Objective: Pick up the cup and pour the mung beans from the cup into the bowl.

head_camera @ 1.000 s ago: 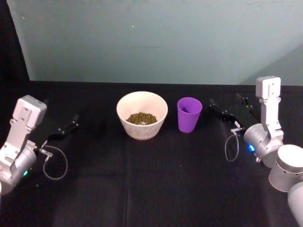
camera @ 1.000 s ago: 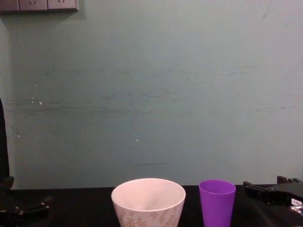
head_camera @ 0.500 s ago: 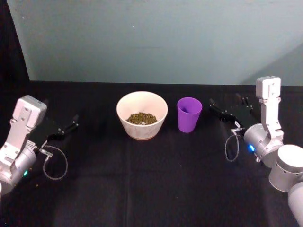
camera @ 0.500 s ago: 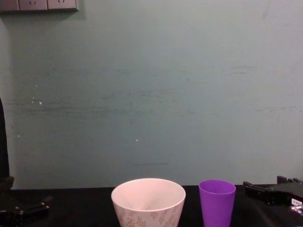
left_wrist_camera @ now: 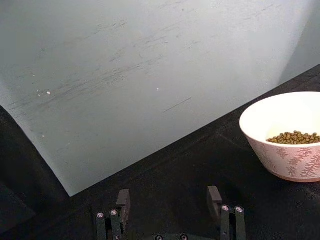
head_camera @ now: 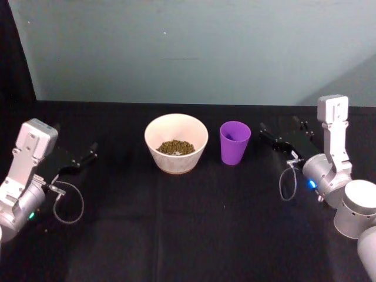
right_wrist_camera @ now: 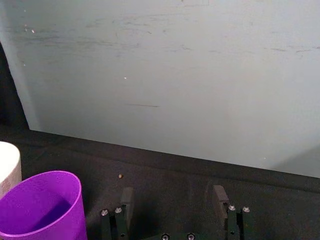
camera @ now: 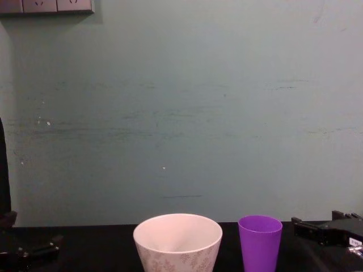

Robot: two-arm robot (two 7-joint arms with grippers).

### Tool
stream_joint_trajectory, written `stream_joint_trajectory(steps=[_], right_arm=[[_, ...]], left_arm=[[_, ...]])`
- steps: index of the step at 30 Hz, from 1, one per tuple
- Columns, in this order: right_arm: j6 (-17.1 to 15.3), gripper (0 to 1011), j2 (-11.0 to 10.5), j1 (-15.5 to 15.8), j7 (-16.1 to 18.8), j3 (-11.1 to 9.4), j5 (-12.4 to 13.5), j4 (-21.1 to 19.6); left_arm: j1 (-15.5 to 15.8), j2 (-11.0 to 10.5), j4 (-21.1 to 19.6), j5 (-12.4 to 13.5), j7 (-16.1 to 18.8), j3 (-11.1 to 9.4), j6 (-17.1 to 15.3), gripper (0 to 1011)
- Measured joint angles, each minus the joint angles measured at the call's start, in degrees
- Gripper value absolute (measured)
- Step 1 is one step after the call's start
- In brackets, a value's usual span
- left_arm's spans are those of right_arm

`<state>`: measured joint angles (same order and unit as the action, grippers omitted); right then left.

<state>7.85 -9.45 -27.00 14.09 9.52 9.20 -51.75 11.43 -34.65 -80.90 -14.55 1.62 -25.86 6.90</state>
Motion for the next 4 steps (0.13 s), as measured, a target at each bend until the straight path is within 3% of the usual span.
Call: stream_joint_trajectory(steps=[4], right_arm=[[0.0, 1004, 0.0, 0.0, 0.0, 0.0, 0.0, 0.0]], left_arm=[[0.0, 0.0, 0.0, 0.0, 0.0, 0.0, 0.0, 1011]])
